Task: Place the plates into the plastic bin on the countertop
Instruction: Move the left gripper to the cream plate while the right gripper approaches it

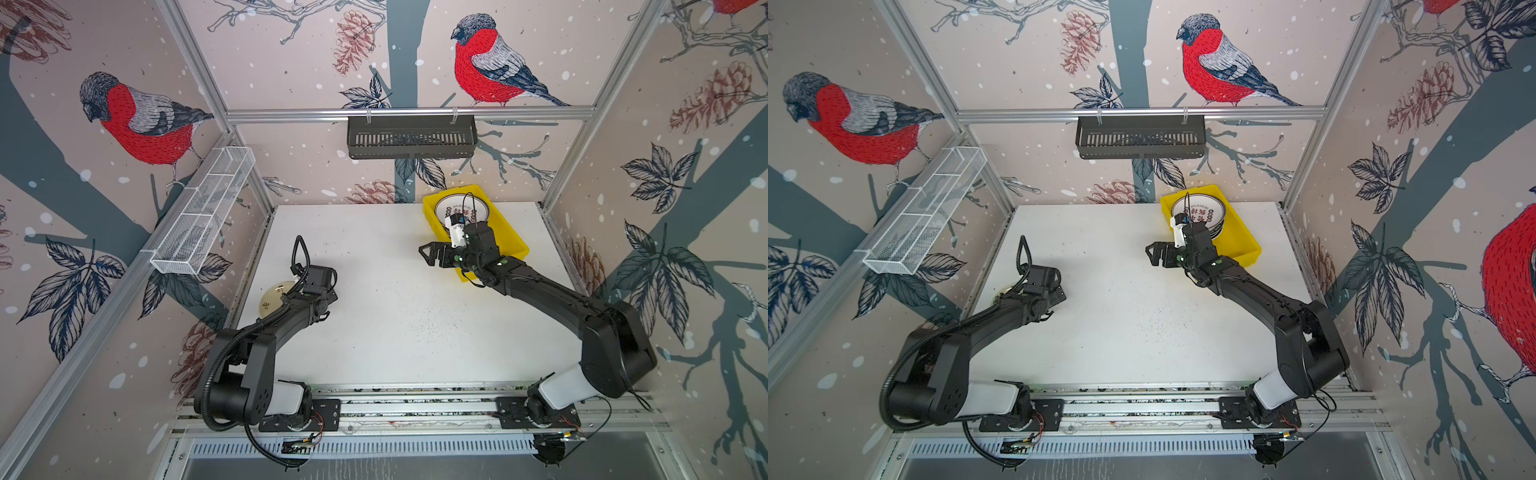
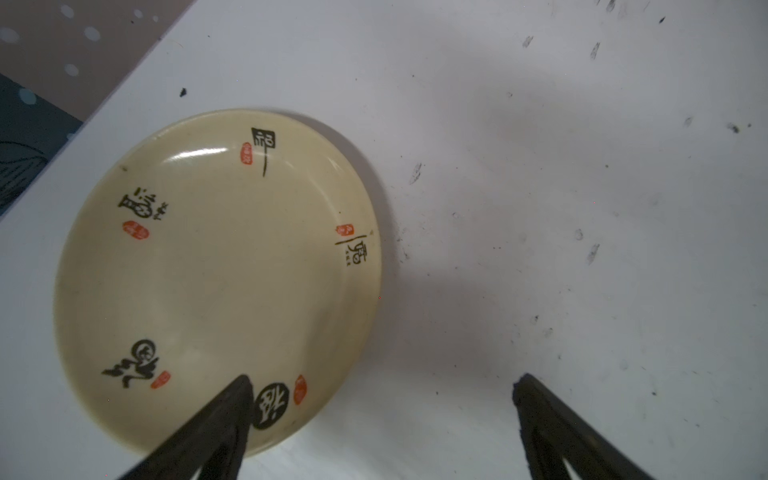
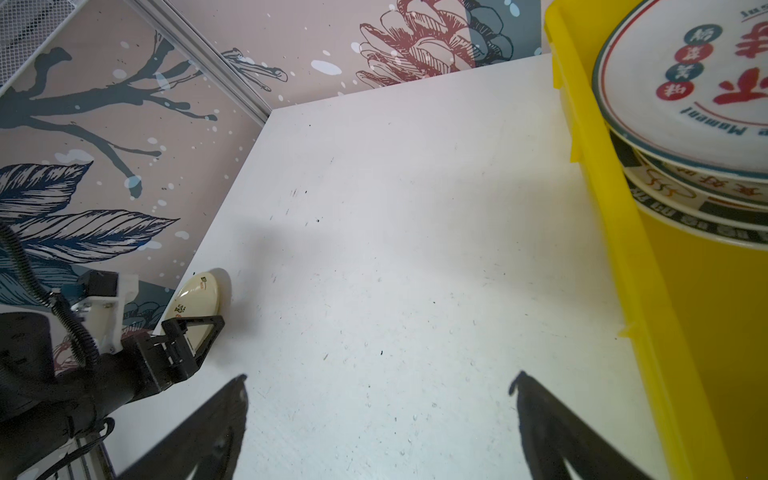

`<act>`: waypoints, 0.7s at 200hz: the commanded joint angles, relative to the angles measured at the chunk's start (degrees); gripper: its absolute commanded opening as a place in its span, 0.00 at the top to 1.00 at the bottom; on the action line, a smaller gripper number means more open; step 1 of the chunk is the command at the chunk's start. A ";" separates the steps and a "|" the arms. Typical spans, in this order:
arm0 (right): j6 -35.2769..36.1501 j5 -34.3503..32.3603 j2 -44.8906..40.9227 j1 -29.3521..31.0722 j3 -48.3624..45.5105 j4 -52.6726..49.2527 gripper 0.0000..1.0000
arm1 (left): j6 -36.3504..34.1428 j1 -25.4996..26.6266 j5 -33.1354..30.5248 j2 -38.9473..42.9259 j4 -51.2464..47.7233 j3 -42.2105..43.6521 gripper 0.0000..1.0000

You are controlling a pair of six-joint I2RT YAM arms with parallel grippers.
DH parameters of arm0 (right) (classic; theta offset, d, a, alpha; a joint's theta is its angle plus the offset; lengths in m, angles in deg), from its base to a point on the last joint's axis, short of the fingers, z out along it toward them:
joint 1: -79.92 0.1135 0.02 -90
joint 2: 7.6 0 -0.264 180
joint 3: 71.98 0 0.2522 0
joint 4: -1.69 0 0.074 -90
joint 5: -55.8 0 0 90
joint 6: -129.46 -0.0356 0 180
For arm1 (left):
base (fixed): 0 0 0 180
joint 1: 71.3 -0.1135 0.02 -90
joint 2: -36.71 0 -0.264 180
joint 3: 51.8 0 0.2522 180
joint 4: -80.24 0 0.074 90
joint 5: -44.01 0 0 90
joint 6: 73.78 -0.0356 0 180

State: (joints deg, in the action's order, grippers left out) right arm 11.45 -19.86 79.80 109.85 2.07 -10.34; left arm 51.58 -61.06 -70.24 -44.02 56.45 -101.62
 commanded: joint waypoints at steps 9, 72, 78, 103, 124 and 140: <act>1.81 -0.07 -1.03 -0.52 -0.56 -1.07 0.00 | -1.10 -0.13 3.76 -3.40 -1.18 -1.30 0.02; 1.82 0.55 -1.67 -1.90 -1.93 -0.74 0.00 | -3.79 -0.04 9.52 -7.08 1.10 -2.26 0.02; 1.84 0.59 -1.55 -1.90 -1.93 -0.68 0.00 | -3.80 -0.04 9.75 -6.94 0.98 -2.33 0.02; 1.68 0.59 -1.19 -1.91 -1.75 -0.33 0.00 | -3.80 0.12 13.07 -5.68 2.24 -1.86 0.02; 1.27 0.86 -0.50 -2.05 -1.43 -0.48 0.01 | -3.93 0.55 15.72 -5.29 3.85 -1.38 0.02; 1.22 0.86 -0.39 -2.06 -1.49 -0.61 0.01 | -4.08 0.78 17.04 -5.58 4.09 -1.63 0.02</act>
State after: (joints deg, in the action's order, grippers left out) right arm 12.61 -19.40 79.18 107.86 0.28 -11.17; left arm 47.38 -60.58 -58.00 -49.52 59.88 -103.28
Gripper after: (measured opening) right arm 0.994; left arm 0.977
